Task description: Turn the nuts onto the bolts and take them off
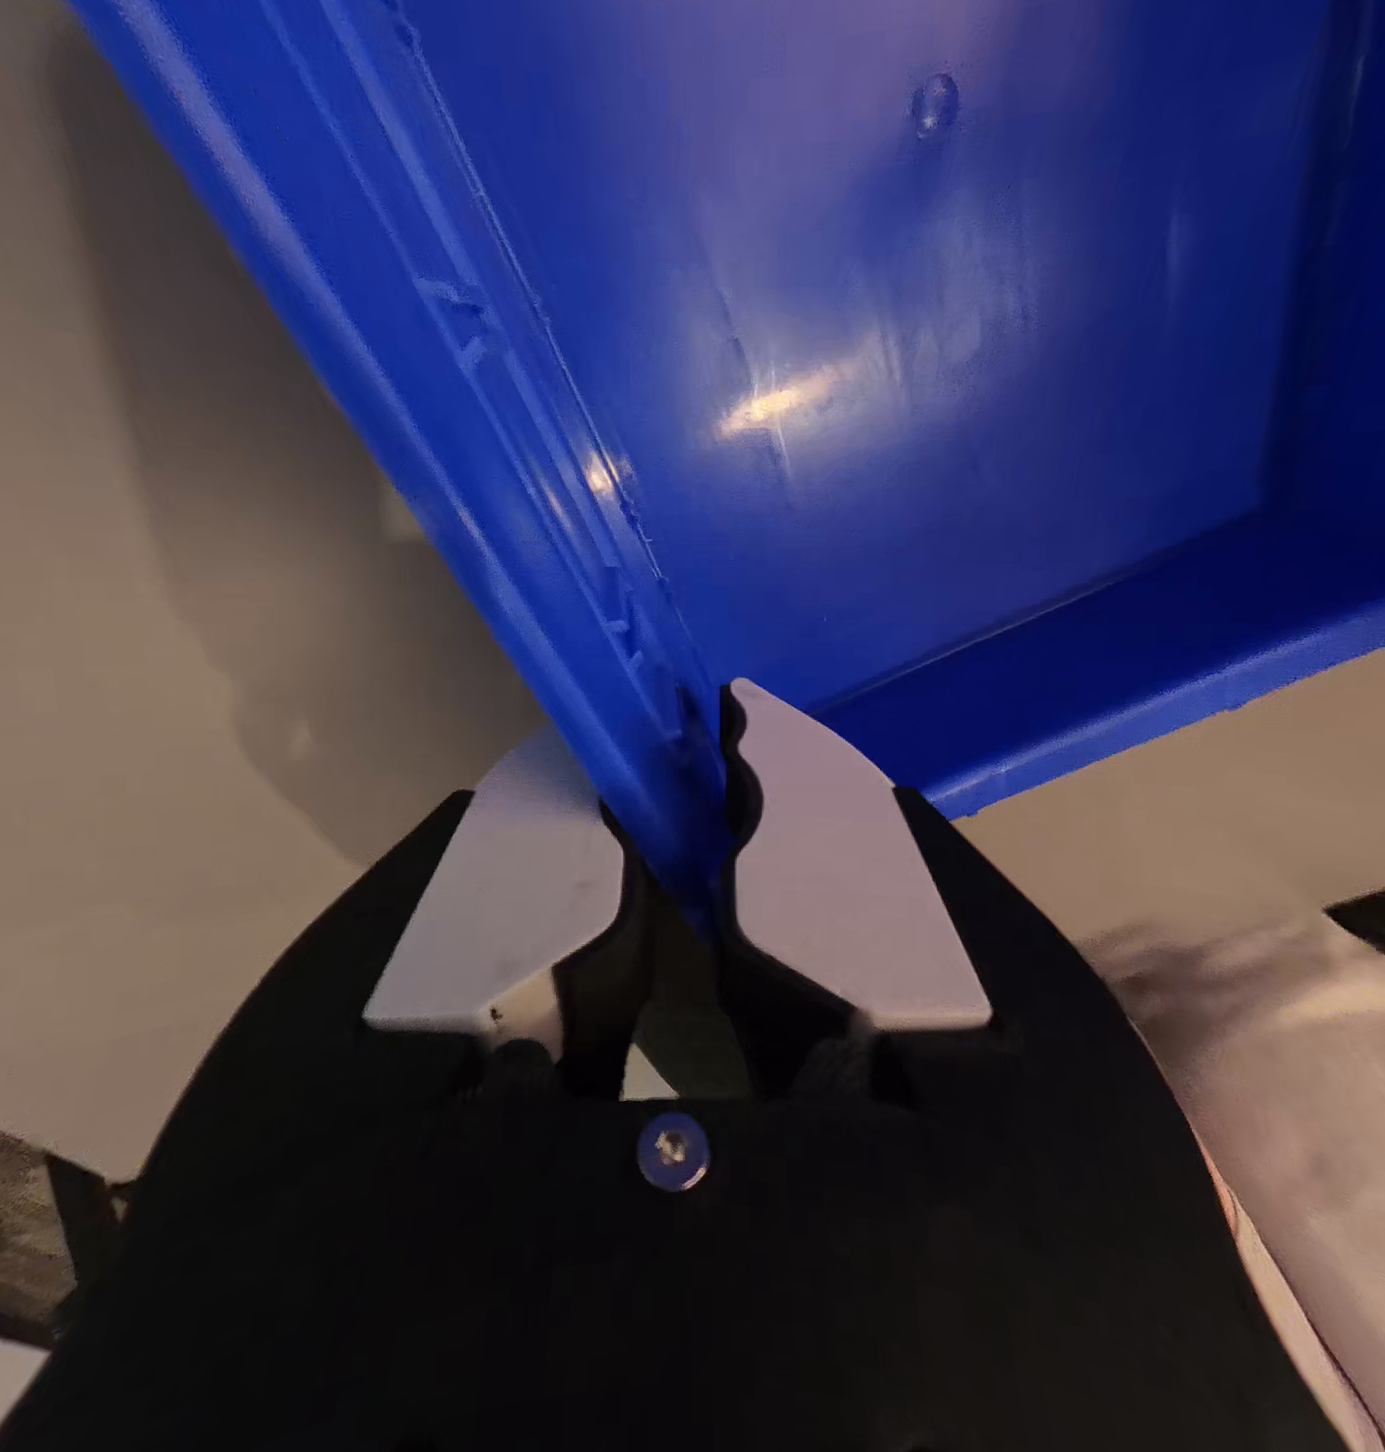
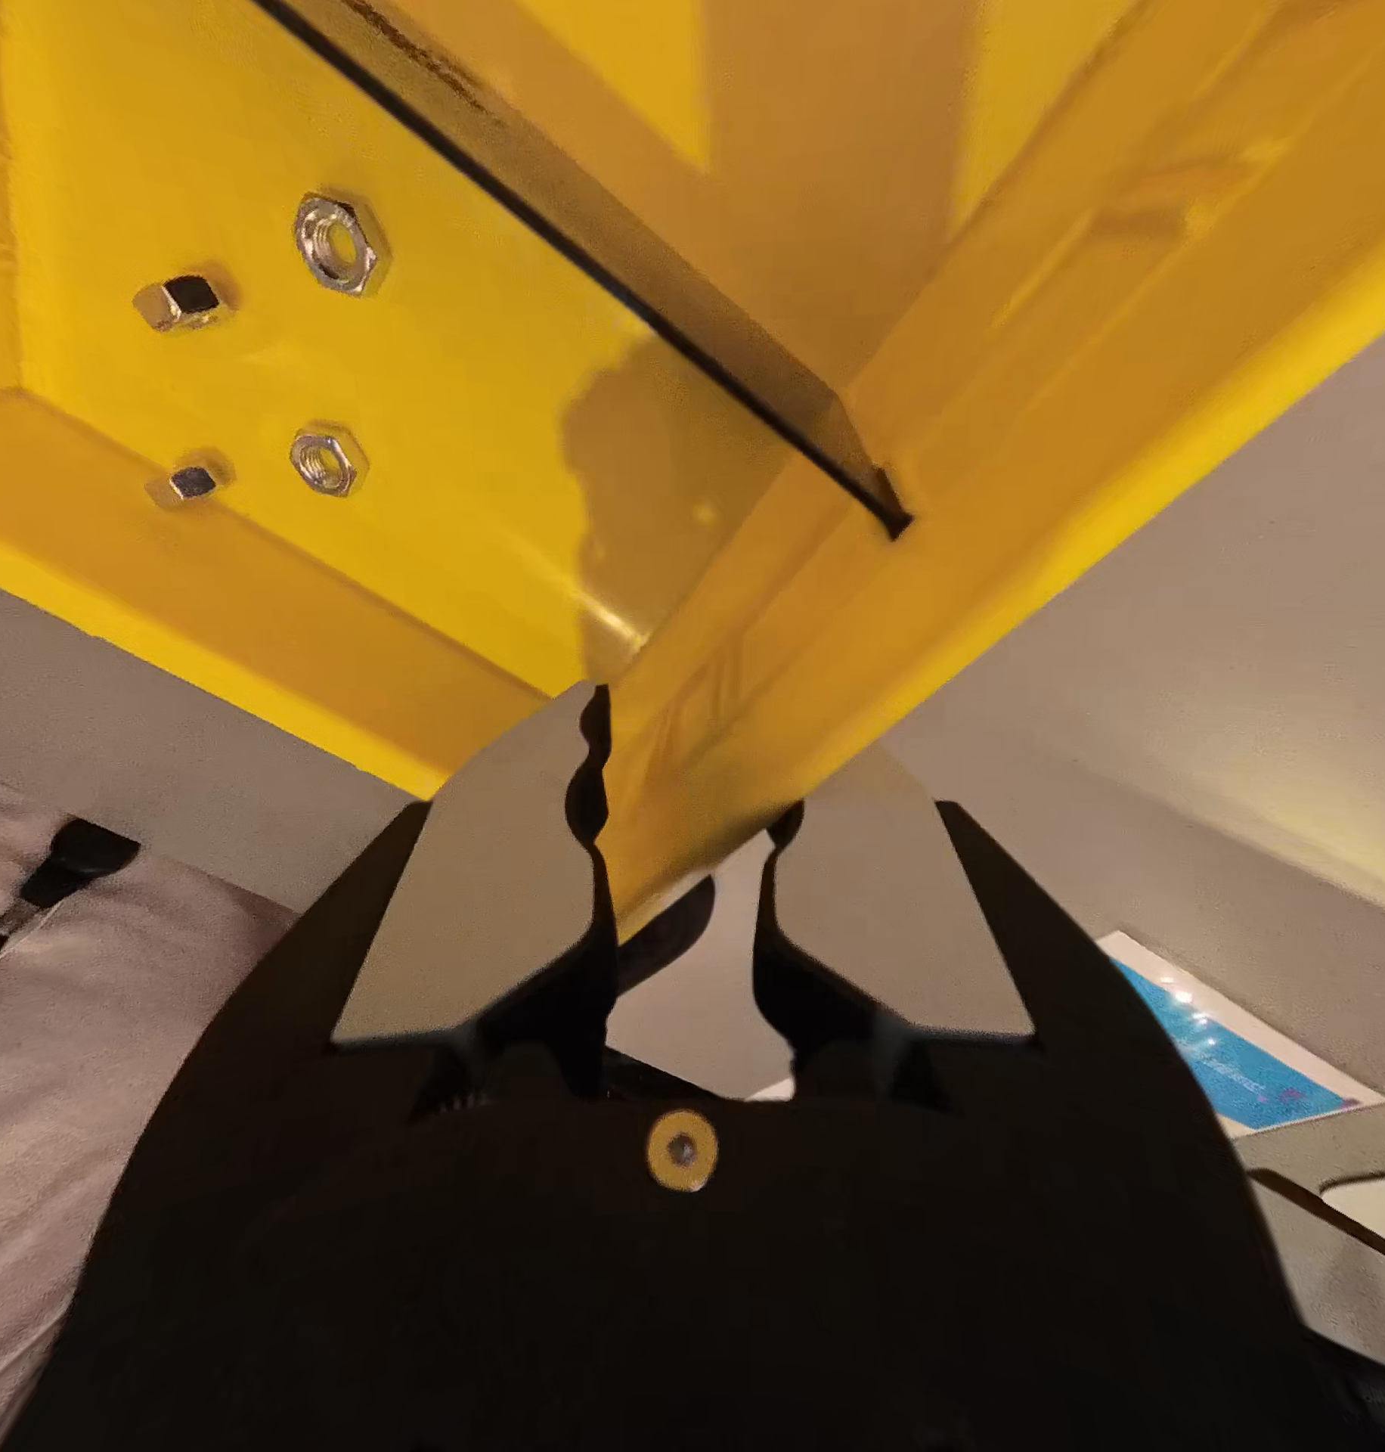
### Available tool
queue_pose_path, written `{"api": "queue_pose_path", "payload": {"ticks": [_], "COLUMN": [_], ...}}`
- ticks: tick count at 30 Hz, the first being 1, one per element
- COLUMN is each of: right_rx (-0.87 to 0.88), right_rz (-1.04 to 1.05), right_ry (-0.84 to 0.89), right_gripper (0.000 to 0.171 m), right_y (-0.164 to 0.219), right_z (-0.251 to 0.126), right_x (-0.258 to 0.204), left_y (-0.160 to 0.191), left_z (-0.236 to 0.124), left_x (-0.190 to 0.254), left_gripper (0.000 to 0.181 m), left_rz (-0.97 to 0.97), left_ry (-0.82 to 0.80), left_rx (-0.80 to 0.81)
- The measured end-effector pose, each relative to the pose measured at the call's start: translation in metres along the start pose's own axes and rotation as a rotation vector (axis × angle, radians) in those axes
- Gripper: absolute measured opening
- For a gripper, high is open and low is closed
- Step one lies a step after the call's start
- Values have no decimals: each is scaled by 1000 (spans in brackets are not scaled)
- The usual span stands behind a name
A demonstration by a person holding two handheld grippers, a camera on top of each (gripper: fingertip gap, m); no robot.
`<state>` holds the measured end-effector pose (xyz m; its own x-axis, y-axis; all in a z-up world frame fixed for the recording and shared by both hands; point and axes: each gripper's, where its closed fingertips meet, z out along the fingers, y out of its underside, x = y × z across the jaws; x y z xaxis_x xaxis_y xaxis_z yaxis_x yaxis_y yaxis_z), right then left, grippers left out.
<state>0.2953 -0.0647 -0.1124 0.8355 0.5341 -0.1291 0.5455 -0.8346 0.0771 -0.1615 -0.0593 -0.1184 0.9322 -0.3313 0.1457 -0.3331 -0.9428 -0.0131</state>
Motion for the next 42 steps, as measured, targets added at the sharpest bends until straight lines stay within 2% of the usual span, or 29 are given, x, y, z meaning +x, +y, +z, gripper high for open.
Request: {"api": "queue_pose_path", "payload": {"ticks": [3,5,7,9,11,12,13,14,16,18,20,22,24,26,28,33,35,36,38,42], "right_rx": [20,92,253,544,930,1067,1074,931,659,558,472,374,349,343,354,289,236,218,234,190], "right_rz": [42,65,24,-107,-302,-398,-470,-478,-364,-285,-226,-207,-182,-179,-169,-36,3,3,-16,-35], "right_ry": [79,146,198,200,39,-86,-200,-273,-315,-347,-203,-58,-73,-91,-24,-160,-134,-97,-22,-21], "right_gripper": [37,37,41,48,55,58,62,61,54,37,35,44,47,41,34,44,45,43,19,8], "right_y": [0,-3,-23,-69,-124,-140,-150,-158,-178,-195,-205,-205,-208,-214,-224,-239,-242,-244,-252,-255], "right_z": [-12,-31,-59,-98,-144,-156,-152,-133,-100,-86,-70,-57,-50,-43,-39,-11,11,20,26,21], "right_x": [-2,-5,-20,-56,-125,-162,-191,-206,-208,-207,-186,-166,-171,-179,-177,-198,-198,-196,-188,-194], "left_y": [-4,-1,3,6,7,7,7,7,6,7,7,5,2,-3,-3,6,9,11,11,7], "left_z": [-4,-11,-21,-31,-42,-46,-50,-53,-56,-57,-58,-60,-62,-67,-70,-78,-83,-86,-92,-119], "left_x": [7,9,10,8,7,8,9,10,16,18,19,20,22,28,26,22,22,22,23,27], "left_gripper": [19,22,25,24,24,23,22,21,21,23,25,27,26,23,23,24,23,23,22,22], "left_rz": [2,-25,-44,-53,-59,-57,-51,-39,-5,23,35,40,52,63,54,33,29,28,30,32], "left_ry": [39,68,93,90,75,71,66,62,58,36,18,2,-1,28,14,0,-8,-14,-25,-83], "left_rx": [29,60,110,166,221,245,263,278,294,293,294,297,311,346,362,398,424,437,464,585]}}
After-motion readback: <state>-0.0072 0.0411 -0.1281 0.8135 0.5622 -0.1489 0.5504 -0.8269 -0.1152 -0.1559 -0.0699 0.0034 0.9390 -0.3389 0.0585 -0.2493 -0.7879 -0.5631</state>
